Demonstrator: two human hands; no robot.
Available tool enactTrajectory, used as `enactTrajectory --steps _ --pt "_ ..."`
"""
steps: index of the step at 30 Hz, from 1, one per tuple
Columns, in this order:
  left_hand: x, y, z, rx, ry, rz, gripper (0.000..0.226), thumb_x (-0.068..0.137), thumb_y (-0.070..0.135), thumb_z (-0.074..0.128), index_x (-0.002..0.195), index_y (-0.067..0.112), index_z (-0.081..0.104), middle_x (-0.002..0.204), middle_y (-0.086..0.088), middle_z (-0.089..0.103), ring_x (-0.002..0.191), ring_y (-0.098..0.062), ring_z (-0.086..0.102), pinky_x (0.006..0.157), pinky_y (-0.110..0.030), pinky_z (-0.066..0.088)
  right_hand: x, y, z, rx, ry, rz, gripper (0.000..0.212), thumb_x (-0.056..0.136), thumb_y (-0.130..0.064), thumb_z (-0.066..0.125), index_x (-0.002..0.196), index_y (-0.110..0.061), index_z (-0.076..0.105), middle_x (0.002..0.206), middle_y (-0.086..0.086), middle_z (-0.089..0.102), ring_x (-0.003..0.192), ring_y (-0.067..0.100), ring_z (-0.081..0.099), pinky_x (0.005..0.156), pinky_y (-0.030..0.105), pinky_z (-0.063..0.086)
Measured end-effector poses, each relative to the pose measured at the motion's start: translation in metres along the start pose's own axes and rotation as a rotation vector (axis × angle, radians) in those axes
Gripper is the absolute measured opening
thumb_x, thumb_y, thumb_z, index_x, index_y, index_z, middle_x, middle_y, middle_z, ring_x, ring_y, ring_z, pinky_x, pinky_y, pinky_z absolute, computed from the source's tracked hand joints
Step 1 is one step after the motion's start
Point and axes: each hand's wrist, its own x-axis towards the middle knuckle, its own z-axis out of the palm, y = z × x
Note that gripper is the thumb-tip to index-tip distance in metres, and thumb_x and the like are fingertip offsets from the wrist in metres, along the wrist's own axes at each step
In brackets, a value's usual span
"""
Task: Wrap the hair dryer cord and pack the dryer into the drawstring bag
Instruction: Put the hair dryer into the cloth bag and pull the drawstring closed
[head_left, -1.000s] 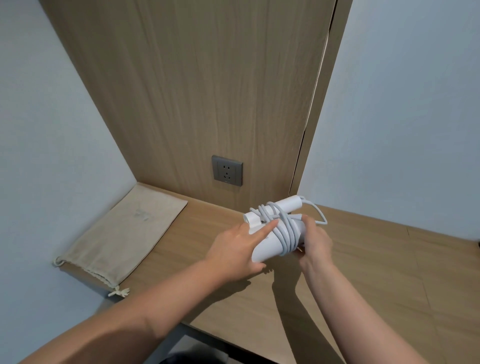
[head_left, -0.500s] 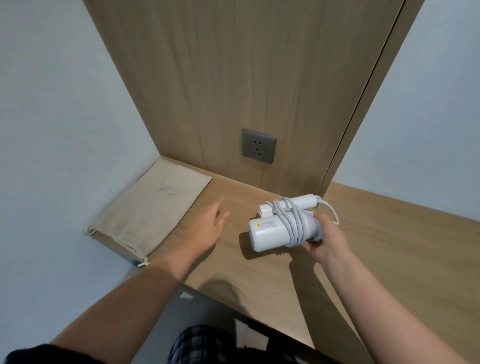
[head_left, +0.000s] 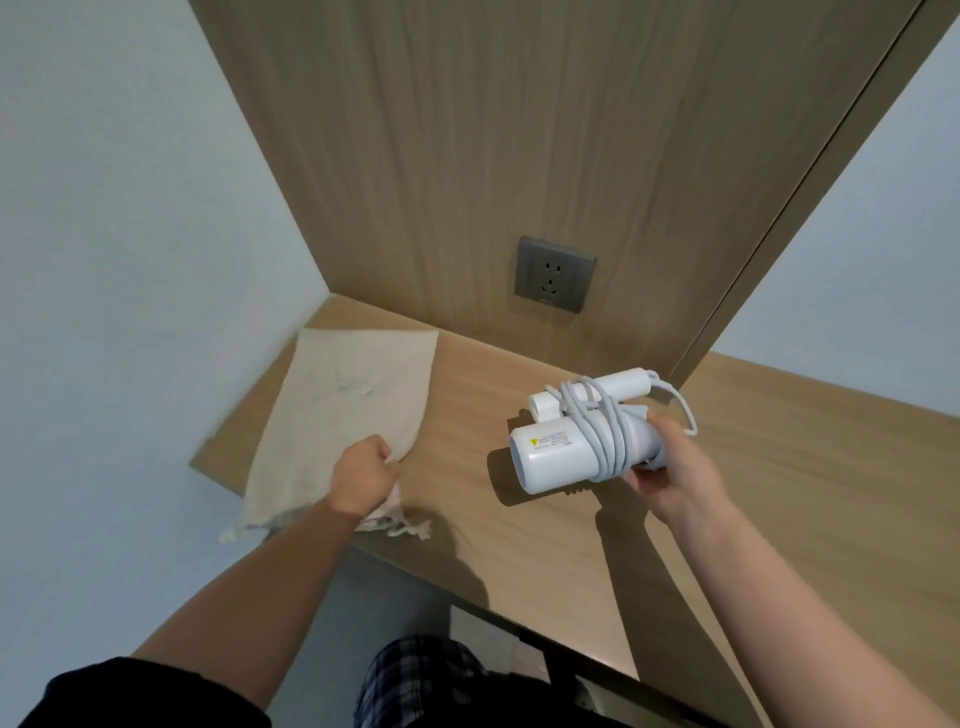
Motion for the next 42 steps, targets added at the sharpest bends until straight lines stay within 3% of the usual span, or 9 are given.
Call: enactTrajectory --steps 3,6,8,13,19,26,30,34,42 --pt "-0.009 0.058 0.017 -0.377 -0.176 -0.008 0.005 0.085 0.008 0.06 0.082 0.012 0.062 0.086 -0.012 0.063 0.083 -0.028 0.063 0.077 -0.031 0.046 0.0 -0.005 -0.011 -0.014 0.044 -0.037 0.016 0.086 -0.022 0.064 0.097 -0.012 0.059 0.095 0.008 0.064 0.086 0.02 0.063 0.085 0.042 0.054" --pt "-0.026 0.114 0.034 -0.806 -0.605 -0.045 0.035 0.093 0.007 0.053 0.127 0.015 0.054 0.122 0.001 0.048 0.112 -0.019 0.051 0.098 -0.033 0.04 -0.001 -0.014 -0.028 0.002 0.107 -0.069 0.012 0.087 -0.022 0.064 0.087 -0.014 0.056 0.09 0.007 0.06 0.082 0.02 0.06 0.089 0.041 0.051" --pt "-0.036 0.132 0.044 -0.773 -0.683 0.04 0.053 0.093 0.008 0.052 0.143 0.016 0.037 0.136 0.007 0.037 0.132 -0.017 0.037 0.106 -0.031 0.034 0.0 -0.021 -0.041 0.01 0.138 -0.087 0.013 0.087 -0.023 0.064 0.086 -0.014 0.055 0.09 0.007 0.059 0.081 0.02 0.059 0.08 0.039 0.052" --pt "-0.05 0.131 0.065 -0.025 -0.336 0.357 0.048 0.081 0.039 0.067 0.123 0.019 0.052 0.126 -0.003 0.05 0.117 -0.017 0.049 0.095 -0.028 0.041 0.005 -0.033 -0.071 0.014 0.178 -0.15 0.012 0.088 -0.023 0.062 0.092 -0.013 0.056 0.089 0.007 0.06 0.076 0.018 0.059 0.075 0.037 0.05" --pt "-0.079 0.138 0.084 0.585 -0.397 0.386 0.072 0.071 0.057 0.069 0.127 0.022 0.04 0.12 -0.004 0.048 0.109 -0.023 0.049 0.088 -0.037 0.047 0.011 -0.035 -0.092 0.07 0.197 -0.124 0.037 0.086 -0.022 0.064 0.119 -0.009 0.053 0.108 0.01 0.06 0.083 0.02 0.06 0.066 0.037 0.053" --pt "-0.068 0.132 0.079 0.335 -0.357 0.443 0.013 0.078 0.02 0.064 0.084 0.018 0.052 0.095 -0.003 0.055 0.088 -0.023 0.055 0.071 -0.029 0.04 0.017 -0.035 -0.106 0.108 0.124 -0.048 0.039 0.086 -0.026 0.064 0.12 -0.008 0.056 0.117 0.014 0.062 0.103 0.027 0.063 0.077 0.043 0.057" --pt "-0.067 0.133 0.085 0.031 -0.324 0.347 0.031 0.079 0.011 0.07 0.062 0.021 0.047 0.069 0.004 0.054 0.071 -0.018 0.055 0.058 -0.021 0.038 0.012 -0.036 -0.114 0.091 0.127 -0.016 0.019 0.085 -0.027 0.065 0.095 -0.012 0.058 0.104 0.011 0.063 0.092 0.024 0.064 0.066 0.043 0.059" --pt "-0.074 0.149 0.091 -0.342 -0.268 0.192 0.022 0.084 0.012 0.069 0.067 0.014 0.055 0.057 0.002 0.053 0.047 -0.01 0.051 0.043 -0.012 0.039 0.009 -0.036 -0.123 0.1 0.146 0.003 0.018 0.085 -0.028 0.066 0.09 -0.013 0.057 0.11 0.012 0.061 0.091 0.024 0.064 0.059 0.044 0.057" --pt "-0.091 0.173 0.099 -0.589 -0.291 0.106 0.013 0.088 0.017 0.065 0.079 0.01 0.06 0.061 -0.002 0.051 0.054 -0.016 0.049 0.05 -0.025 0.043 -0.001 -0.03 -0.137 0.215 0.107 -0.003 0.022 0.083 -0.026 0.068 0.1 -0.012 0.062 0.115 0.011 0.063 0.099 0.023 0.064 0.067 0.047 0.058"
